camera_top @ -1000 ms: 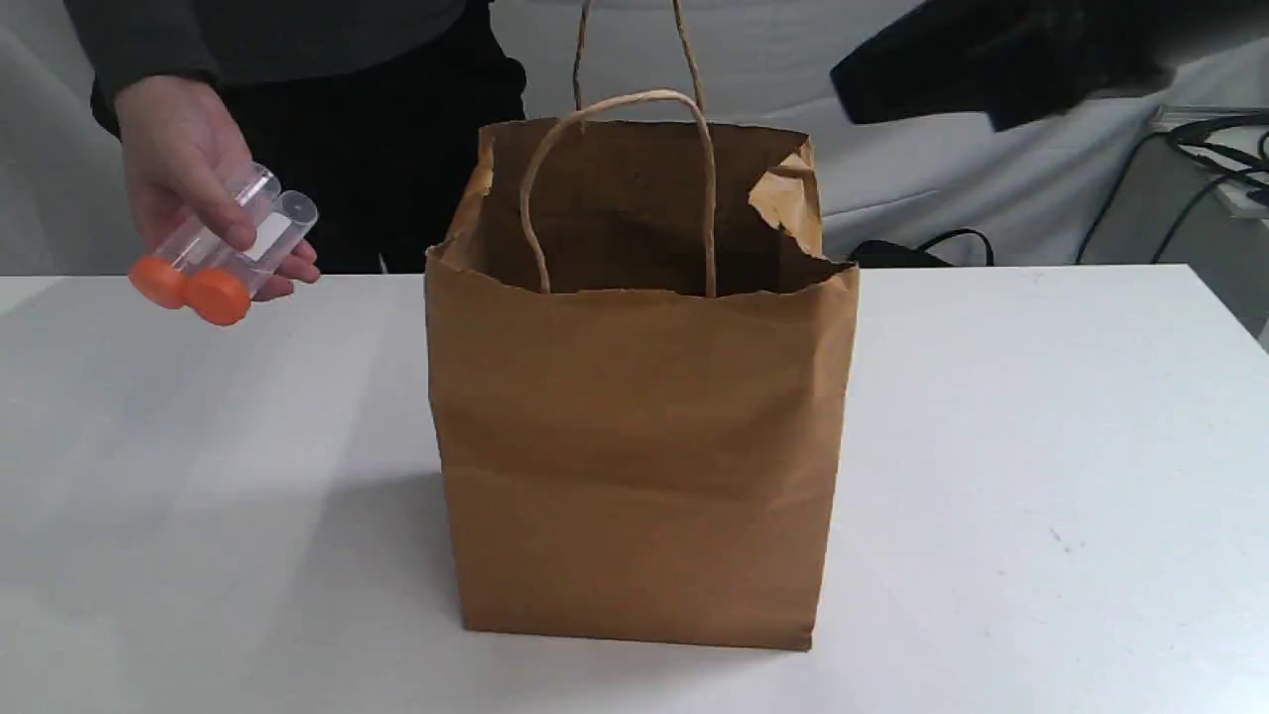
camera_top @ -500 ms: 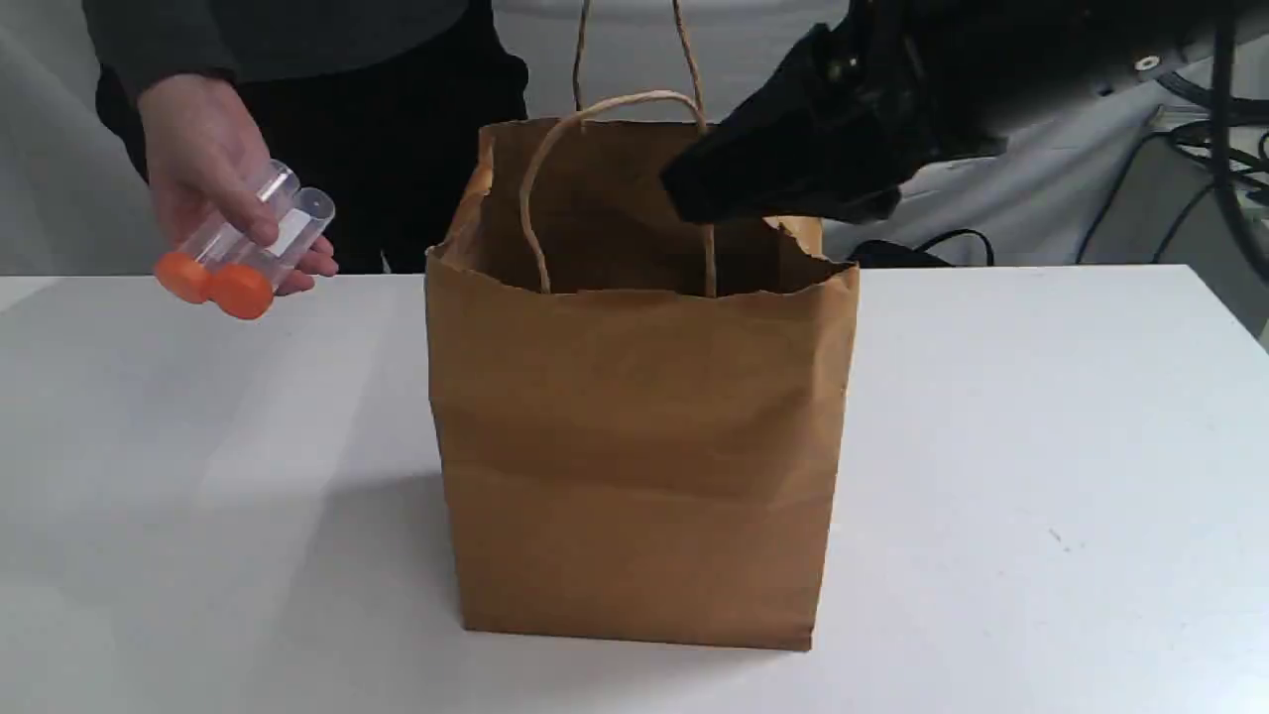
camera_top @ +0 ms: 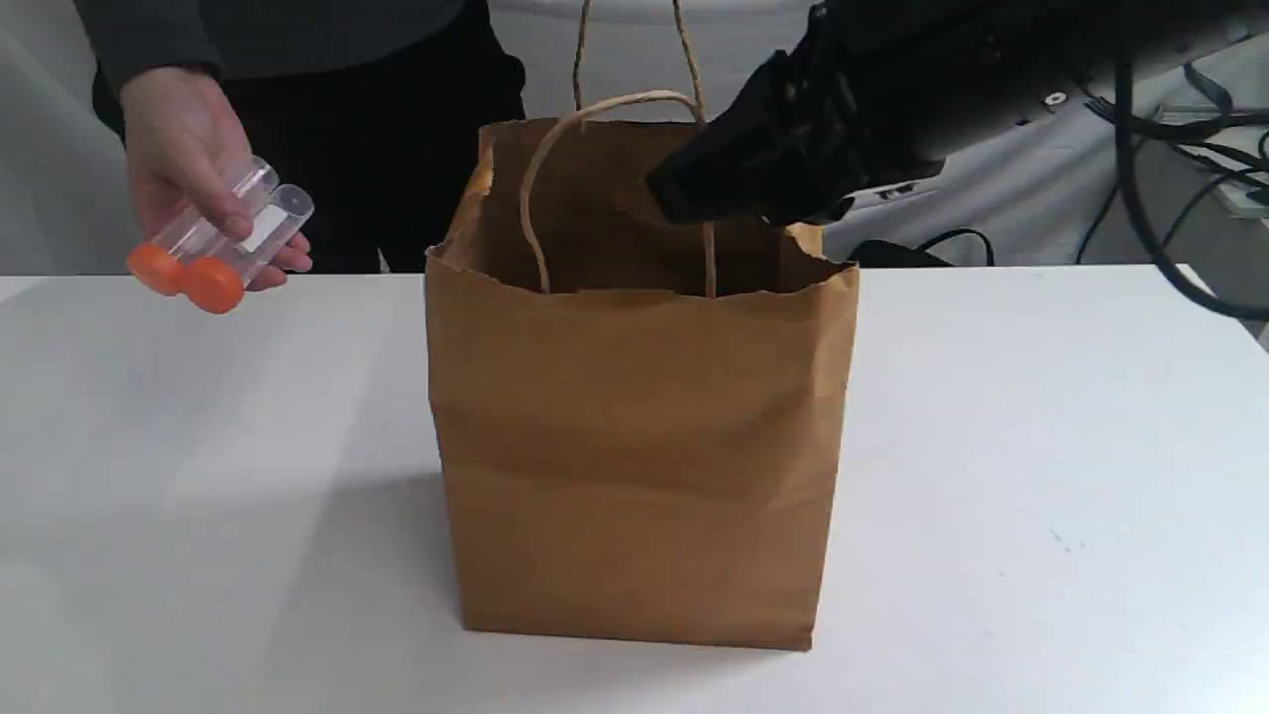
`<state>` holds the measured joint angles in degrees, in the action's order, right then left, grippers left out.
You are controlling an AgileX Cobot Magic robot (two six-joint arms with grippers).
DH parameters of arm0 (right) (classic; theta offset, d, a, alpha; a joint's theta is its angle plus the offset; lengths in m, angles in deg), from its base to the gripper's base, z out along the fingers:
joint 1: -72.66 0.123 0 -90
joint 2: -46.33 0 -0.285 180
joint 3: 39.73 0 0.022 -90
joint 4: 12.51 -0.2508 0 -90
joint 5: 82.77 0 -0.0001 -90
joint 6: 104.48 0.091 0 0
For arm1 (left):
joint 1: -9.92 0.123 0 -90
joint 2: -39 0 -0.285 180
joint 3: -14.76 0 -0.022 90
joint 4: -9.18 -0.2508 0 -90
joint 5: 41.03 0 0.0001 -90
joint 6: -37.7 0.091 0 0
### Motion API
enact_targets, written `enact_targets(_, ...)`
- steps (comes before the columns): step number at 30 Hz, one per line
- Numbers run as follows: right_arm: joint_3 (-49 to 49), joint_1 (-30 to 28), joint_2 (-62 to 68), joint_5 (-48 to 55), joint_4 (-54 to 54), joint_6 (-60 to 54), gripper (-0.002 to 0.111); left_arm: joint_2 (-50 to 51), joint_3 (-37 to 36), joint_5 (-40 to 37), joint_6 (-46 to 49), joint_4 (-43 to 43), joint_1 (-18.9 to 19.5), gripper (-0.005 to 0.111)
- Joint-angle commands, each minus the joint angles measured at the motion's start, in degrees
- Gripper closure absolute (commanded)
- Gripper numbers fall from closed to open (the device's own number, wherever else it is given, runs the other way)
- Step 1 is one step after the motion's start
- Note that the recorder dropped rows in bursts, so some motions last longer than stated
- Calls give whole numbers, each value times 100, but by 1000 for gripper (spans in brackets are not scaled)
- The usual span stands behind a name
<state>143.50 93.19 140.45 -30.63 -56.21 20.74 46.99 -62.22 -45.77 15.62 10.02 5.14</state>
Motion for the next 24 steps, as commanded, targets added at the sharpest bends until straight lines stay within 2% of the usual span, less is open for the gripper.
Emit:
enact_targets(1,34,22,5,-62,-65,-37,108,-20,-24,45,-18,5,13,107)
enact_targets(7,34,22,5,-176,-65,-37,108,-20,-24,475,-42,31,13,107)
enact_targets(11,34,22,5,-176,-65,-37,108,-20,-24,1088,-578,333,13,107)
enact_targets(13,34,22,5,-176,-65,-37,108,-20,6,910,-868,338,13,107)
enact_targets(17,34,22,5,-176,-65,-37,108,-20,709,48,-893,157,13,107)
enact_targets(19,34,22,5,-176,-65,-37,108,46,1043,-125,-867,134,13,107)
enact_targets(24,34,22,5,-160,-65,-37,108,1015,2152,-386,-562,134,13,107)
